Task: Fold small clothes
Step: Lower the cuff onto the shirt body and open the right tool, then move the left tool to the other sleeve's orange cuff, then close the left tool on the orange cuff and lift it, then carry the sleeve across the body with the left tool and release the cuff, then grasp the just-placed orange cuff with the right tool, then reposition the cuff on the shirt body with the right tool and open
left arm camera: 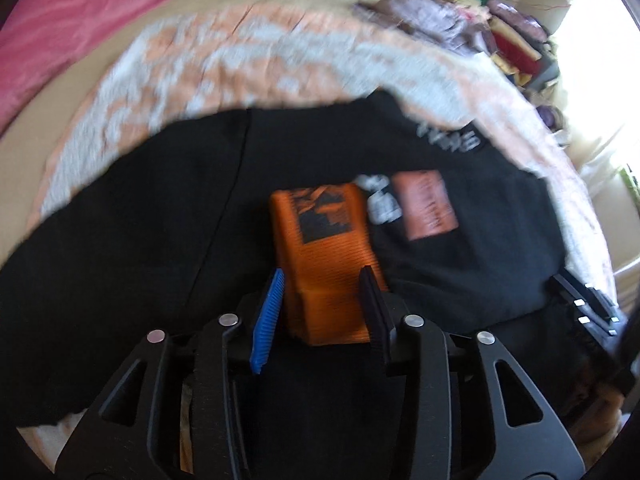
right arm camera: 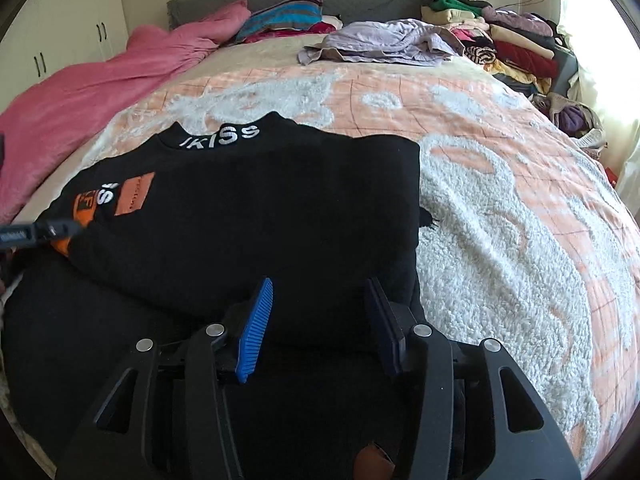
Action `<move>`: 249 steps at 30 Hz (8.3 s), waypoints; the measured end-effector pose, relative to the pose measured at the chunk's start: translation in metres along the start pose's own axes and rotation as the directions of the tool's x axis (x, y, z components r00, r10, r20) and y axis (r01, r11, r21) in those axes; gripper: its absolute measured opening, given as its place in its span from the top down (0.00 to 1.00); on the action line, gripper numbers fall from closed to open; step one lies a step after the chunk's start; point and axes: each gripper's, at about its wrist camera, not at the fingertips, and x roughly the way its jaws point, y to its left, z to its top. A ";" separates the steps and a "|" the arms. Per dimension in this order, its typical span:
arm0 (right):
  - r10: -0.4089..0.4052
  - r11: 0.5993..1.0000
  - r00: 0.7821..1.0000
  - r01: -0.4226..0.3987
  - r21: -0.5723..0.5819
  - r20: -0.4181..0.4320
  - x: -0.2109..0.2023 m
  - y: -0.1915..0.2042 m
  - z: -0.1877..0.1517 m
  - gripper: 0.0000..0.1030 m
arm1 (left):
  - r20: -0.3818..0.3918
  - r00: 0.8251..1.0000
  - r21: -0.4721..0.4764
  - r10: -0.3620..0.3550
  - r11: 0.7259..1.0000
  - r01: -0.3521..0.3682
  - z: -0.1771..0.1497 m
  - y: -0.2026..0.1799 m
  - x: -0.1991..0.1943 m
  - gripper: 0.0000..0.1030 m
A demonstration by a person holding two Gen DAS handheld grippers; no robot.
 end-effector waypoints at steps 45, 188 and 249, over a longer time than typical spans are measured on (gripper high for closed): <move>0.325 0.932 0.932 -0.288 -0.219 0.159 -0.081 0.147 0.012 0.04 | 0.245 0.940 -0.339 0.238 0.929 -0.147 -0.083 0.104 -0.138 0.09; 0.245 0.926 0.968 -0.248 0.285 0.049 -0.037 0.049 -0.023 0.92 | 0.137 0.974 0.198 -0.183 0.968 0.154 0.007 -0.013 -0.039 0.21; 0.119 0.986 0.990 -0.127 -0.104 -0.082 0.003 0.083 0.016 0.68 | -0.011 0.994 0.278 -0.110 0.954 0.109 -0.002 -0.010 0.004 0.29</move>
